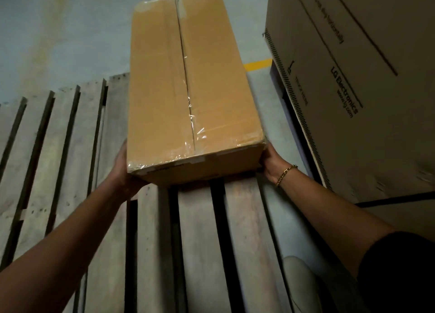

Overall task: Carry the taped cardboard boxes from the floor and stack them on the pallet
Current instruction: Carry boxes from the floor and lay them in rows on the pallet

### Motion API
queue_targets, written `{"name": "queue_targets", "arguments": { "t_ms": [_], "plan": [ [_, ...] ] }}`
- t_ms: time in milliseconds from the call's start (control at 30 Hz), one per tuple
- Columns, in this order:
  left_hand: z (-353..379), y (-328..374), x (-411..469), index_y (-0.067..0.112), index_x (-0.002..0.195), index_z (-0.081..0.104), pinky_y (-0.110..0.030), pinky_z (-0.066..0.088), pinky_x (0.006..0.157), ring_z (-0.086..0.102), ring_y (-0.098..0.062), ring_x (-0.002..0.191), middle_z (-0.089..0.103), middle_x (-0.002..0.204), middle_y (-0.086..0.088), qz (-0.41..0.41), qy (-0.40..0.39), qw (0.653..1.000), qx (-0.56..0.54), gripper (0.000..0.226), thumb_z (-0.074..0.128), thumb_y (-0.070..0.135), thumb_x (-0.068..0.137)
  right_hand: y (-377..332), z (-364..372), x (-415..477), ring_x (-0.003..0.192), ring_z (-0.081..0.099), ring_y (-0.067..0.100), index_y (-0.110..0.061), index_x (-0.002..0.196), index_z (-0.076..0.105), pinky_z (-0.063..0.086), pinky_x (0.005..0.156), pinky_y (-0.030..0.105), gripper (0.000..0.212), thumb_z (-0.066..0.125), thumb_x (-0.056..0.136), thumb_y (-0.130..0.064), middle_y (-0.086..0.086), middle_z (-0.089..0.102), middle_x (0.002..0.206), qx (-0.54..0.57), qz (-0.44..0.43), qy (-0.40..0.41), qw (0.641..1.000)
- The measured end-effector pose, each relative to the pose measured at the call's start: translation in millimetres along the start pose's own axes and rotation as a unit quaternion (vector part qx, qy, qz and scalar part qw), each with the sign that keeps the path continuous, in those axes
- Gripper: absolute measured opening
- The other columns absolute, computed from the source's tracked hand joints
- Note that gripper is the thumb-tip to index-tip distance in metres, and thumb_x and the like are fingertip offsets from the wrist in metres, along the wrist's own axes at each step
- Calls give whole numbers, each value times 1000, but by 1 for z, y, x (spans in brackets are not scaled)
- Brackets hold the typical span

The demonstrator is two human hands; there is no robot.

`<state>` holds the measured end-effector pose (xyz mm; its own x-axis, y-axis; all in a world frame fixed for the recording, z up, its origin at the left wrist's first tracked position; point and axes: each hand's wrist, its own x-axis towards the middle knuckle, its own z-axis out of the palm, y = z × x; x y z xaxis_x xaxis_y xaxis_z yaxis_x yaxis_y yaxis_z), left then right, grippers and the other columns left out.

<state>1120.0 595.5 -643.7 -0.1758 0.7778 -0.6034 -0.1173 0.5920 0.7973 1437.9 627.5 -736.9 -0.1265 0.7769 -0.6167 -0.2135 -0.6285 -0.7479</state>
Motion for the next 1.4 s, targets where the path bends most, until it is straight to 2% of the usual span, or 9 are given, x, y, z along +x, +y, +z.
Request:
{"name": "queue_targets", "arguments": {
  "t_ms": [133,200,367,500,667,967,1167,1267,1400],
  "plan": [
    [12,49,-11,28,88,84,-42,59,80,76,-26,89,79,98,-9,30,-27,999,14,79,24,79,91,-39,11,7,93,67,13,-21,105,68,52,88,30,50,30,106,-54,-8,77,84,1,3,-26,1000],
    [21,68,-9,26,108,78,-44,54,81,74,-29,94,77,106,-9,34,-15,998,46,75,32,82,88,-59,16,3,102,64,19,-17,116,65,49,95,33,52,25,107,-50,1,74,100,-17,-5,-21,1000],
    [41,74,-2,28,142,53,-34,24,118,43,-13,138,50,145,13,66,-15,989,135,49,53,50,98,-75,13,5,132,44,21,-13,152,38,29,119,42,63,20,107,-52,13,52,145,-34,-14,-1,999],
    [46,74,-3,16,154,40,-28,11,118,27,-8,148,37,161,6,85,-25,984,153,56,48,40,104,-74,14,5,111,56,18,-18,146,44,42,100,35,60,22,105,-57,0,62,113,-12,-12,6,1000],
    [45,74,-6,17,154,40,-34,8,122,23,-13,151,33,163,3,91,-6,984,152,55,45,39,105,-74,26,0,151,27,27,-21,158,29,20,124,50,98,33,84,-86,7,30,163,-13,-20,-20,999],
    [44,73,-8,19,154,40,-34,8,120,23,-10,151,33,163,6,85,8,982,170,55,44,41,104,-66,25,3,149,31,29,-23,157,32,23,123,48,71,21,101,-65,8,34,161,-20,2,-1,1000],
    [42,72,-8,18,153,42,-36,9,122,24,-13,151,34,163,3,83,17,982,168,54,46,40,104,-69,19,4,82,52,5,-31,94,51,41,73,19,40,19,106,-51,-8,54,92,-33,-9,-26,999],
    [42,72,-9,18,153,41,-37,8,123,22,-14,152,33,163,3,82,11,982,168,54,44,40,104,-68,16,8,84,46,-1,-29,120,53,37,73,12,43,16,107,-46,-13,49,96,-41,-27,-24,999],
    [41,72,-7,16,153,42,-33,10,121,24,-12,150,34,162,3,82,7,982,171,52,44,38,105,-67,20,7,119,53,15,-13,153,34,39,82,19,104,32,81,-88,-3,55,129,-67,-29,-40,996]
  ]
}}
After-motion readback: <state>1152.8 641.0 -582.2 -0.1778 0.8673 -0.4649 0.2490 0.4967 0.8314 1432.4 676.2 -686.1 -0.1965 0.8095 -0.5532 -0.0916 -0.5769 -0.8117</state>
